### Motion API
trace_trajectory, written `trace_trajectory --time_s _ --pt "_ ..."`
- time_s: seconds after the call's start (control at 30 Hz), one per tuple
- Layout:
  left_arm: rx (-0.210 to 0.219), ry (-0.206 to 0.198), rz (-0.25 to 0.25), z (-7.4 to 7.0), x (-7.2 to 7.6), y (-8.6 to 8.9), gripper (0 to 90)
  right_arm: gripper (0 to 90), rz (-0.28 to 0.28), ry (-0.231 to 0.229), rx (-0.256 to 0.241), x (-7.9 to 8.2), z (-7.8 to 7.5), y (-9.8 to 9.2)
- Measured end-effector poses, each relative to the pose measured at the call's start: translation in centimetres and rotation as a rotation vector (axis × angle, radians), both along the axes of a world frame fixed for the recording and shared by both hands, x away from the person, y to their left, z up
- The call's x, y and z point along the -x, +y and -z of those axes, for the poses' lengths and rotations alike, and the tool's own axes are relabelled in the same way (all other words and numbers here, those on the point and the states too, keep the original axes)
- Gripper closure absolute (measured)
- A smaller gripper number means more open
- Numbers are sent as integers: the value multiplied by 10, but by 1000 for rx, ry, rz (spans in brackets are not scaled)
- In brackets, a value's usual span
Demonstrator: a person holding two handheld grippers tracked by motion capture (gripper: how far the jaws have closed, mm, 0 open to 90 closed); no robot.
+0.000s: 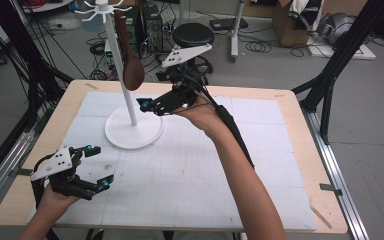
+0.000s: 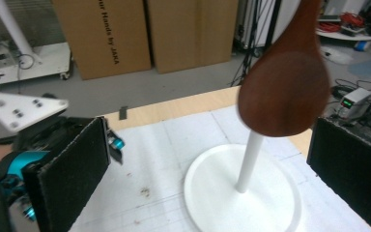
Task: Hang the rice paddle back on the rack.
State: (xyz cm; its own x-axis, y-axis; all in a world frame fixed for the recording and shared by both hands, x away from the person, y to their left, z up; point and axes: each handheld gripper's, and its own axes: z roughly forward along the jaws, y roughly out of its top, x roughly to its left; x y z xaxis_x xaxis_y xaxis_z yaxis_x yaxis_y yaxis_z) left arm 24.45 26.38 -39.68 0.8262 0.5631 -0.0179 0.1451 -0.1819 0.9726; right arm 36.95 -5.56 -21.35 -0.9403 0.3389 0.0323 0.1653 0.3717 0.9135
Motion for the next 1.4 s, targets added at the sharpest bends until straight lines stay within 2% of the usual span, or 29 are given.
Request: trace_trajectory --time_s 0.23,0.3,0.4,0.53,1.03,1.2,1.4 --pt "2 3 -3 0 0 0 17 3 20 -15 11 13 9 -15" --pt "1 5 -2 0 0 -1 17 3 34 -32 28 16 11 -18" --pt "-1 8 -1 0 1 -1 18 3 42 -44 25 23 15 -24" --pt "2 7 2 0 1 -2 18 3 39 -23 14 32 21 -32" --pt "18 19 -7 0 -1 -1 17 3 78 -22 -18 50 40 -65" --pt "45 26 -7 -2 -3 -1 18 3 81 -6 -26 58 55 -72" --pt "37 31 -10 -1 -2 -1 18 3 80 -2 -32 64 78 -82"
